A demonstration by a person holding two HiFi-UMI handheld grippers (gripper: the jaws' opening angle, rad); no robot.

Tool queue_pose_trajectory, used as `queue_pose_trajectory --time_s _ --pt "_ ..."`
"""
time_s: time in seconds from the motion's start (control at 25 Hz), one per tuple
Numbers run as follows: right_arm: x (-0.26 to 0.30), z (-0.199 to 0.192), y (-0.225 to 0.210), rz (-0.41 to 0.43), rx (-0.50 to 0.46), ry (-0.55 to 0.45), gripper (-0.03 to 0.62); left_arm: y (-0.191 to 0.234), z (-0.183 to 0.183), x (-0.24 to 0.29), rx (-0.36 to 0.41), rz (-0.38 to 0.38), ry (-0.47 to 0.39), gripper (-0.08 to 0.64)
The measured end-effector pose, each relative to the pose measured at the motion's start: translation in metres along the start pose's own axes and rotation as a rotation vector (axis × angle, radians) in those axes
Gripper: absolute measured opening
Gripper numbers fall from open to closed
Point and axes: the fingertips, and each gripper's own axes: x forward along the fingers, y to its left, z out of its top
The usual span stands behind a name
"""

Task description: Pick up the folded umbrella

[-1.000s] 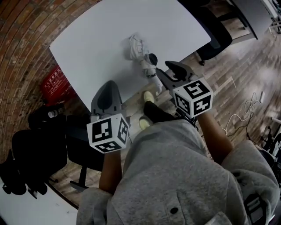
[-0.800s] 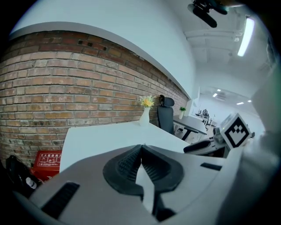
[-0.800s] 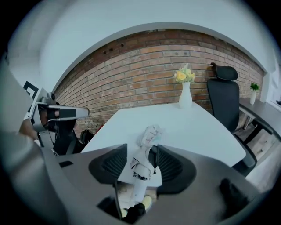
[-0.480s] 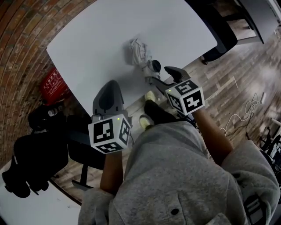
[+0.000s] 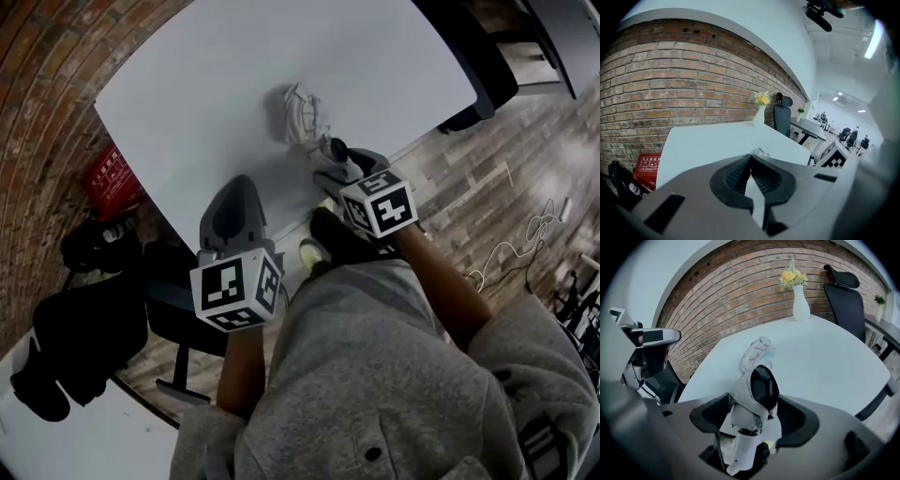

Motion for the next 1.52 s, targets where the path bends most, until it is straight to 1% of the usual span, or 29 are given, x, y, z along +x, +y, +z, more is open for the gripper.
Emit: queue_pose_trajectory --time_s 0.12,0.32,0.48,0.72,0.88,0.96,1.08,1.24,1.44,1.52 --pt "0.009 -0.005 -0.001 0.008 0.015 0.017 0.298 -0.002 -0.001 0.005 -0.003 0.003 0.011 0.015" --pt "0.018 -0.008 -0.010 -0.024 0.013 0.031 0.298 -0.005 0.001 0.009 -0.004 0.018 0.016 0.015" --pt "0.023 -0.008 -0.010 -0.062 -0.031 0.014 0.301 -0.005 0.001 0.011 -0.006 0.032 0.019 0.015" --pt "0.026 -0.008 0.000 -0.085 -0.080 -0.006 0.299 -0.004 -0.002 0.007 -0.007 0.034 0.019 0.015" --pt "0.019 -0.017 -0.004 -0.159 -0.123 -0.008 0.299 -0.020 -0.006 -0.002 0.000 0.031 0.008 0.015" --pt "0.028 -0.011 -0.005 -0.200 -0.125 0.014 0.299 -0.012 -0.002 0.002 -0.003 0.029 0.008 0.015" --pt "0.037 -0.005 -0.006 -0.235 -0.128 0.034 0.298 -0.005 -0.001 0.004 -0.008 0.025 0.008 0.015" --pt "0.033 -0.006 -0.012 -0.227 -0.114 0.031 0.254 -0.011 -0.004 -0.006 -0.007 0.020 -0.007 0.015" --pt "0.026 -0.009 -0.009 -0.154 -0.071 -0.006 0.244 -0.011 -0.011 -0.034 -0.005 0.026 -0.032 0.015" --pt "0.020 -0.015 -0.009 -0.142 -0.048 -0.028 0.243 -0.008 -0.013 -0.047 -0.007 0.033 -0.043 0.015"
